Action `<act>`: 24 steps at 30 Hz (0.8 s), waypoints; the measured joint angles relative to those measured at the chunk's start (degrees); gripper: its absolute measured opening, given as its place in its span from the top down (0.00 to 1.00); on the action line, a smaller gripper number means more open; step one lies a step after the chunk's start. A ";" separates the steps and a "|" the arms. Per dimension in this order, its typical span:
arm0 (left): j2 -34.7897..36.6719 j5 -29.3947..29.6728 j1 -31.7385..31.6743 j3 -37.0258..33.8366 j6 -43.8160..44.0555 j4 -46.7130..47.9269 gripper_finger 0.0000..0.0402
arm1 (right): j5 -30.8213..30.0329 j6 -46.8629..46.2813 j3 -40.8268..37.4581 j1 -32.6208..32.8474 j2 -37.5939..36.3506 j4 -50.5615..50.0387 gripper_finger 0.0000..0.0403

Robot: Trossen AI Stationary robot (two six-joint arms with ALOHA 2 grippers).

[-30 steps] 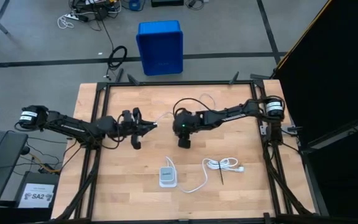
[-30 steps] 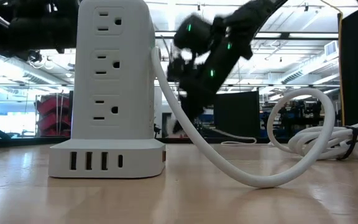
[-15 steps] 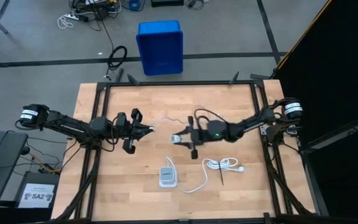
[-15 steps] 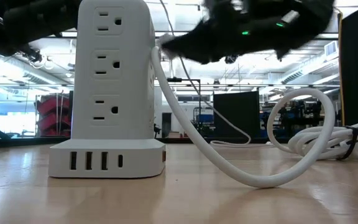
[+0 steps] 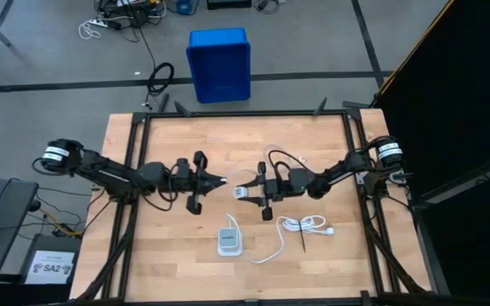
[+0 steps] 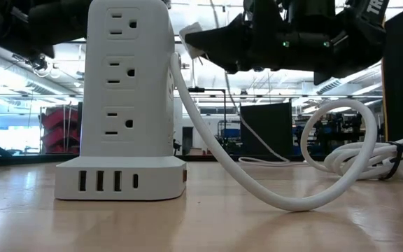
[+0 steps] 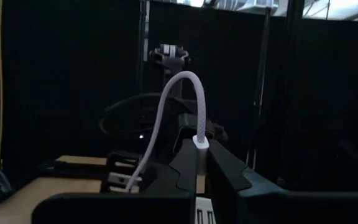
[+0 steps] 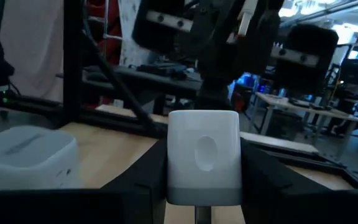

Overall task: Insert USB
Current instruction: Insert the white charger cable into the white charger adapter

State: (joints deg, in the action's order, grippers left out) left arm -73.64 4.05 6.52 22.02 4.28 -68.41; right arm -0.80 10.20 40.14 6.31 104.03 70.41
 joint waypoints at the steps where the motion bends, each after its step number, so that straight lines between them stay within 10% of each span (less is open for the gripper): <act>1: -1.18 -0.34 0.00 0.95 -0.26 -0.54 1.00 | -0.33 0.00 0.02 0.02 0.00 0.61 0.72; 24: -14.82 -1.18 0.68 7.58 -4.36 -12.26 1.00 | -2.62 -0.94 0.11 1.16 -0.04 9.83 0.72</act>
State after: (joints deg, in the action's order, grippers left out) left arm -88.47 2.87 7.20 29.61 -0.08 -80.66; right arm -3.42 9.25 40.25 7.46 103.98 80.25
